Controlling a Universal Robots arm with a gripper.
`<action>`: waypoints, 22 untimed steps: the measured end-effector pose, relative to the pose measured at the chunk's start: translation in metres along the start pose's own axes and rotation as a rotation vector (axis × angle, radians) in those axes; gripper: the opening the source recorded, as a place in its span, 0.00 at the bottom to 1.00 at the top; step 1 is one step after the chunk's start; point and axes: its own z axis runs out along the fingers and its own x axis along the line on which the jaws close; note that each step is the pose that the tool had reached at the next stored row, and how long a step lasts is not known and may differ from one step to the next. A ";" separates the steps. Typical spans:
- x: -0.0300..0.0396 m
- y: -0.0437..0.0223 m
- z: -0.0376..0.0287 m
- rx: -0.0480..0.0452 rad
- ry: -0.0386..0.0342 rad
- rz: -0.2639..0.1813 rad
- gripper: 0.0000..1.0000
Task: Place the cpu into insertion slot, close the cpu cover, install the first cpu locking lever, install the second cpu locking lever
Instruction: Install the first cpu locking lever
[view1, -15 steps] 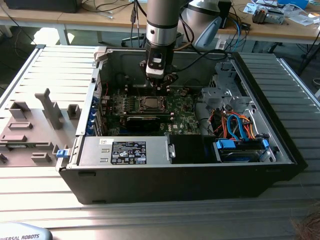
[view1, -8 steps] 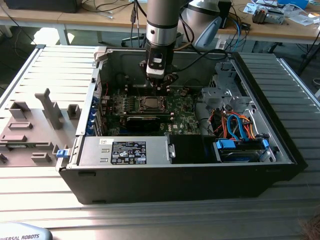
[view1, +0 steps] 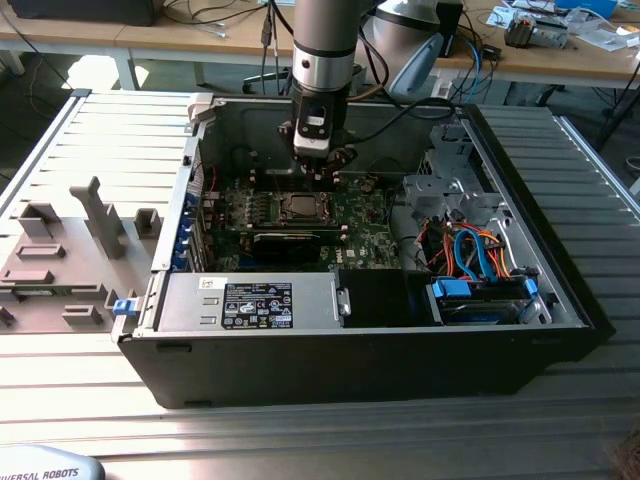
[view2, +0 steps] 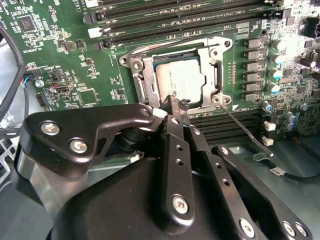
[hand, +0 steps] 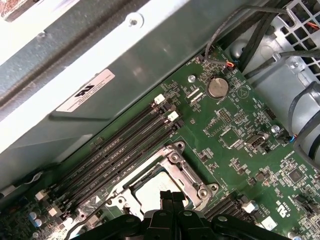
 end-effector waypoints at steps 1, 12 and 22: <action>0.0000 0.0000 0.0000 0.0000 0.0000 -0.001 0.11; 0.0000 0.0000 0.0000 -0.0001 -0.0002 -0.021 0.11; 0.0000 0.0000 0.0000 -0.0002 -0.0004 -0.038 0.11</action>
